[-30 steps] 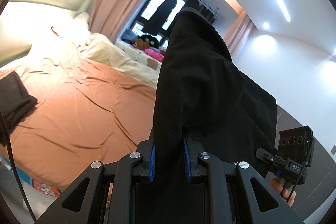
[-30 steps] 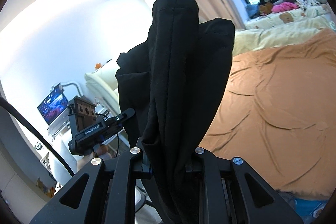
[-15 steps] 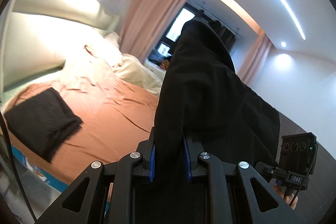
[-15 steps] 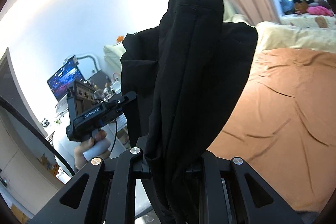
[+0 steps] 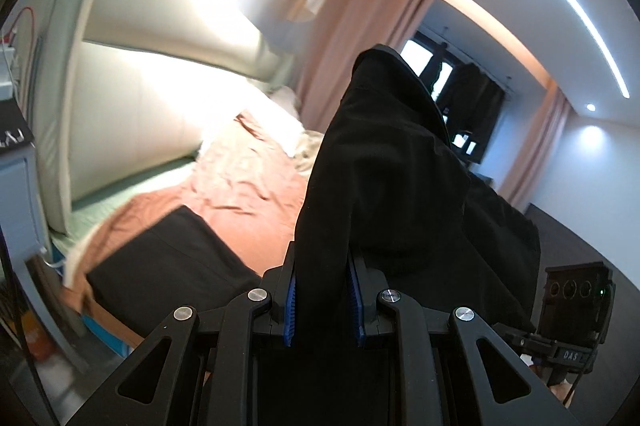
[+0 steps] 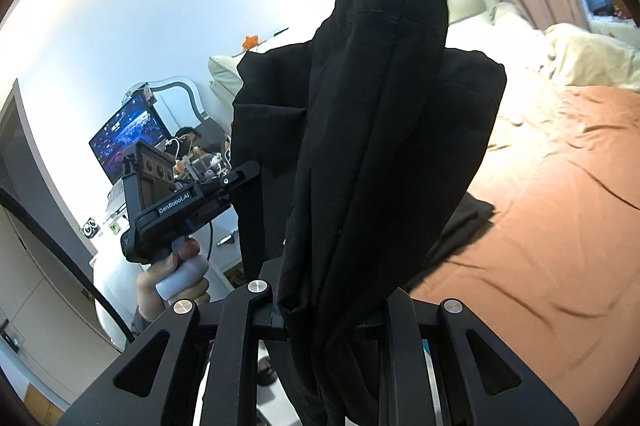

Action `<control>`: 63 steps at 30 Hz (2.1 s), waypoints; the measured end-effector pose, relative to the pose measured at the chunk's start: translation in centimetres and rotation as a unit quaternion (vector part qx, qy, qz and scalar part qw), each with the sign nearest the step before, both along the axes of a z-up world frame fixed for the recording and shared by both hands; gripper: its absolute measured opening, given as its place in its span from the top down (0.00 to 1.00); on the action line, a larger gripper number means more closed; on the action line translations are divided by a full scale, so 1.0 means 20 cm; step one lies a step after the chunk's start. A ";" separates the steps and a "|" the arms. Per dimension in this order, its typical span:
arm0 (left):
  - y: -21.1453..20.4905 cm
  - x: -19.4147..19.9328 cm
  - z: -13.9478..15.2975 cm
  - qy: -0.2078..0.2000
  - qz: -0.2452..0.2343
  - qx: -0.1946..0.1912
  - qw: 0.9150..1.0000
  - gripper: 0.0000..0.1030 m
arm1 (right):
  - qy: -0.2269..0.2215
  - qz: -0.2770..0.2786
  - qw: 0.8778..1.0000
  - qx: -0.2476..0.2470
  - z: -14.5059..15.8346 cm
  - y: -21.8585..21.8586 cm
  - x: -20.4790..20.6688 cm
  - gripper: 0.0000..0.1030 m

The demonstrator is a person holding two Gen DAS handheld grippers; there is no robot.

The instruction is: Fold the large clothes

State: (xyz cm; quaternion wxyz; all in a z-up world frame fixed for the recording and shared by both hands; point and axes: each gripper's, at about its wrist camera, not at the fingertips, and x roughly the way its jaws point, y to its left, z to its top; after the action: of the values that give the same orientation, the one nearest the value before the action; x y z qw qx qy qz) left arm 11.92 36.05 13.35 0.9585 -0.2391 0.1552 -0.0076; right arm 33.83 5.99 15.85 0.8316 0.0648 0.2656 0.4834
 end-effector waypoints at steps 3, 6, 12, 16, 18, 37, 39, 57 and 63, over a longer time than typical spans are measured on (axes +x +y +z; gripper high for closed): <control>0.12 0.05 0.00 0.012 0.027 0.015 0.999 0.78 | 0.010 0.014 1.000 0.000 -0.03 0.11 0.16 0.86; 0.25 0.11 -0.01 0.031 0.047 0.032 0.998 0.79 | 0.021 0.024 0.999 -0.001 -0.07 0.21 0.29 0.86; 0.50 0.25 -0.05 0.069 0.081 0.051 0.993 0.82 | 0.046 0.052 0.998 0.002 -0.15 0.42 0.59 0.86; 0.63 0.37 -0.11 0.094 0.096 0.059 0.989 0.82 | 0.073 0.064 0.995 0.009 -0.23 0.51 0.77 0.86; 0.68 0.44 -0.15 0.108 0.101 0.060 0.987 0.82 | 0.089 0.067 0.994 0.012 -0.29 0.52 0.85 0.86; 0.91 0.98 -0.67 0.261 0.176 0.055 0.948 0.74 | 0.192 0.012 0.981 -0.019 -0.81 0.46 1.57 0.87; 0.89 0.91 -0.72 0.248 0.171 0.037 0.953 0.69 | 0.204 -0.007 0.979 -0.030 -0.89 0.41 1.62 0.87; 0.64 0.26 -1.10 0.215 0.257 -0.112 0.935 0.09 | 0.277 -0.040 0.959 -0.035 -1.07 0.12 1.57 0.74; 0.68 0.26 -1.33 0.230 0.247 -0.196 0.921 0.09 | 0.265 -0.026 0.963 -0.048 -1.08 0.19 1.62 0.74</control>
State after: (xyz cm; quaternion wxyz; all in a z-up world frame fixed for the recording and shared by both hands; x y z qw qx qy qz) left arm 17.15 49.67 -13.32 0.8019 -0.4478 0.3029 0.2542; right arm 66.31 9.77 -5.65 0.7458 0.1580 0.4977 0.4135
